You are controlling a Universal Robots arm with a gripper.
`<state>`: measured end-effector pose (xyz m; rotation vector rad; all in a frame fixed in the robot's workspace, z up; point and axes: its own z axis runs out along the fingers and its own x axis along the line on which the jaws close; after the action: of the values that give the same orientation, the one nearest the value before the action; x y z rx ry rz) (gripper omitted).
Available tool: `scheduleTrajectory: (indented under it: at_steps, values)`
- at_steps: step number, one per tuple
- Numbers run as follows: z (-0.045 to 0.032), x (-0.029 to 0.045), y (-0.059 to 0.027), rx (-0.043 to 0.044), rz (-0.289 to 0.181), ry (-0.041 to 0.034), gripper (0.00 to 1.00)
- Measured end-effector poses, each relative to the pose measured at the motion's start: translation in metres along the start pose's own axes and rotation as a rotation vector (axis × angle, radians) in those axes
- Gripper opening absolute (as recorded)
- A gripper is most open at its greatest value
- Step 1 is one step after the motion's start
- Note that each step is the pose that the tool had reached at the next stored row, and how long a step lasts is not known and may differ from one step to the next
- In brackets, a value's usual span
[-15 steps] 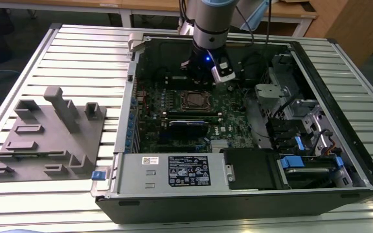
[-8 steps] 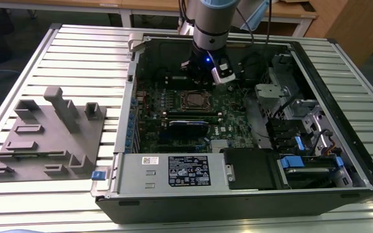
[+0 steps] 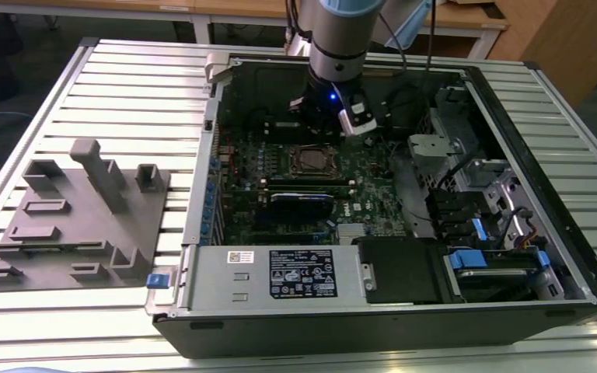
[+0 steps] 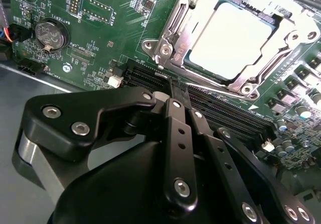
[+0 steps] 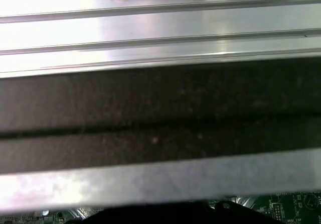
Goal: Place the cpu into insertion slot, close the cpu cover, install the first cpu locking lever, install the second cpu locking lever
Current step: 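Install the first cpu locking lever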
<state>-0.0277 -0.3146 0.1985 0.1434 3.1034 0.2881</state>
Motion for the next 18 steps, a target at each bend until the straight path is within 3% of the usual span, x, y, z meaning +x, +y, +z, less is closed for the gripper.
scheduleTrajectory:
  at_steps: [6, 18]
  values:
    - [-0.0004, -0.0002, -0.0022, -0.017, 0.0, 0.0014, 0.11]
    - [-0.0015, -0.0008, -0.009, -0.0192, 0.001, 0.0004, 0.11]
